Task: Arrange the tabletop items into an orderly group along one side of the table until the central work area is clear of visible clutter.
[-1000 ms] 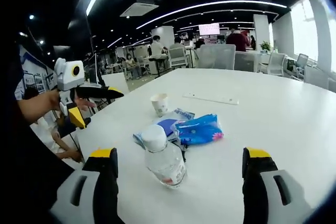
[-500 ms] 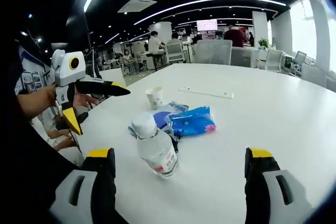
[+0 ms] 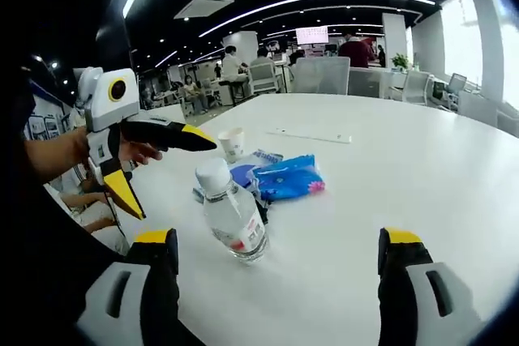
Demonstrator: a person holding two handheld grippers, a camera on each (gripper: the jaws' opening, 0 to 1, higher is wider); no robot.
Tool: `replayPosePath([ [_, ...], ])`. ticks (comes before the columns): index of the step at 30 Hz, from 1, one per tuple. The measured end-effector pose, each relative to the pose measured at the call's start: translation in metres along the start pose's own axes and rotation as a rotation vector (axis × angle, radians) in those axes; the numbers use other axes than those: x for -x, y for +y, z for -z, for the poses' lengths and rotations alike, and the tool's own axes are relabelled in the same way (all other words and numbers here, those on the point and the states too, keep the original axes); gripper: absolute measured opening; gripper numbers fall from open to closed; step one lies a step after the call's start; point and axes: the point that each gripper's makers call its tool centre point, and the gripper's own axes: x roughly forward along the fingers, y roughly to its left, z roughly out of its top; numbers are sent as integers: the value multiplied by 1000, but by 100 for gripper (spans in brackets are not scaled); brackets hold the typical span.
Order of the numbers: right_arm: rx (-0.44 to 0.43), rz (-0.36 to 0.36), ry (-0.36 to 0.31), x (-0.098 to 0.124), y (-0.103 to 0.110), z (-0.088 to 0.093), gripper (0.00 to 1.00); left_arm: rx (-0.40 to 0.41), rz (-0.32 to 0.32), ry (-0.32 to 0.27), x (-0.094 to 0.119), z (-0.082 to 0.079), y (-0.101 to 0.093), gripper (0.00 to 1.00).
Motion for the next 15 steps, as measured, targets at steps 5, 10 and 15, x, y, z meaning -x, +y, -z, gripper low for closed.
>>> replayPosePath([
  [5, -1, 0, 41, 4, -10, 9, 99, 1, 19, -2, -9, -5, -8, 57],
  [10, -2, -4, 60, 7, -14, 13, 98, -6, 46, -8, -18, -9, -16, 51],
  [15, -6, -6, 86, 9, -18, 19, 96, -16, 73, 0, -26, -11, -23, 42],
])
